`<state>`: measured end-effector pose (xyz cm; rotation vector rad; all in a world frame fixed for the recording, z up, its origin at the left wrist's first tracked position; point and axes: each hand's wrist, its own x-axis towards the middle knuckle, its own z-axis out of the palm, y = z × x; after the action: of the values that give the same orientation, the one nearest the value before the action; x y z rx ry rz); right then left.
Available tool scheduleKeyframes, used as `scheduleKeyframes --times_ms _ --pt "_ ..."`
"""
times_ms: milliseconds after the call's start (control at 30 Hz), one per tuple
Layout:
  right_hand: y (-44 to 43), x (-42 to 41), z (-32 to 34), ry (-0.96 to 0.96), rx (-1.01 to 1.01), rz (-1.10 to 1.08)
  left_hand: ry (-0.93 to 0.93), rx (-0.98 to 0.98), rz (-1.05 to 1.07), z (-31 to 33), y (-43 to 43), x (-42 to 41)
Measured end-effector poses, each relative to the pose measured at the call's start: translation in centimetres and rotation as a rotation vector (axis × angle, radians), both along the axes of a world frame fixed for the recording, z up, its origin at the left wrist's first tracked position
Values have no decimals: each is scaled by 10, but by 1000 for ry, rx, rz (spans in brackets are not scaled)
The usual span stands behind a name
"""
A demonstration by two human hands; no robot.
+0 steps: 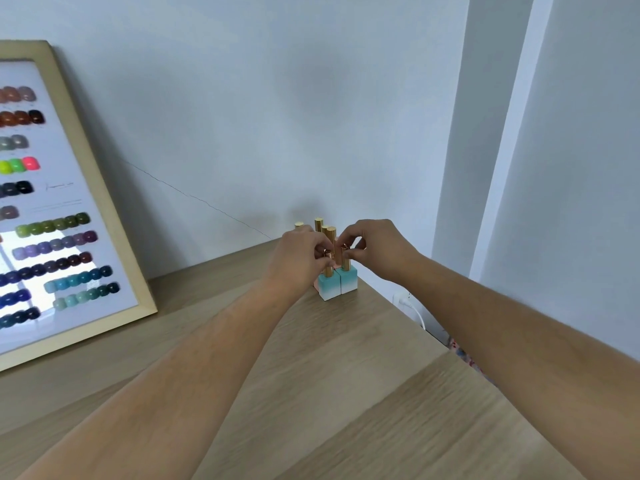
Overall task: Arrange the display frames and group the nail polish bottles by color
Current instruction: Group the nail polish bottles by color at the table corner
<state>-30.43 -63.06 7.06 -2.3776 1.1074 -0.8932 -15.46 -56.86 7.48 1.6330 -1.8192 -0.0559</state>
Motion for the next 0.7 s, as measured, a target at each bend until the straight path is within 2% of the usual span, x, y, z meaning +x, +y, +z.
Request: scheduleKeyframes --times_ms 700 --pt "9 -6 4 -32 -14 -25 44 -32 -11 -3 2 5"
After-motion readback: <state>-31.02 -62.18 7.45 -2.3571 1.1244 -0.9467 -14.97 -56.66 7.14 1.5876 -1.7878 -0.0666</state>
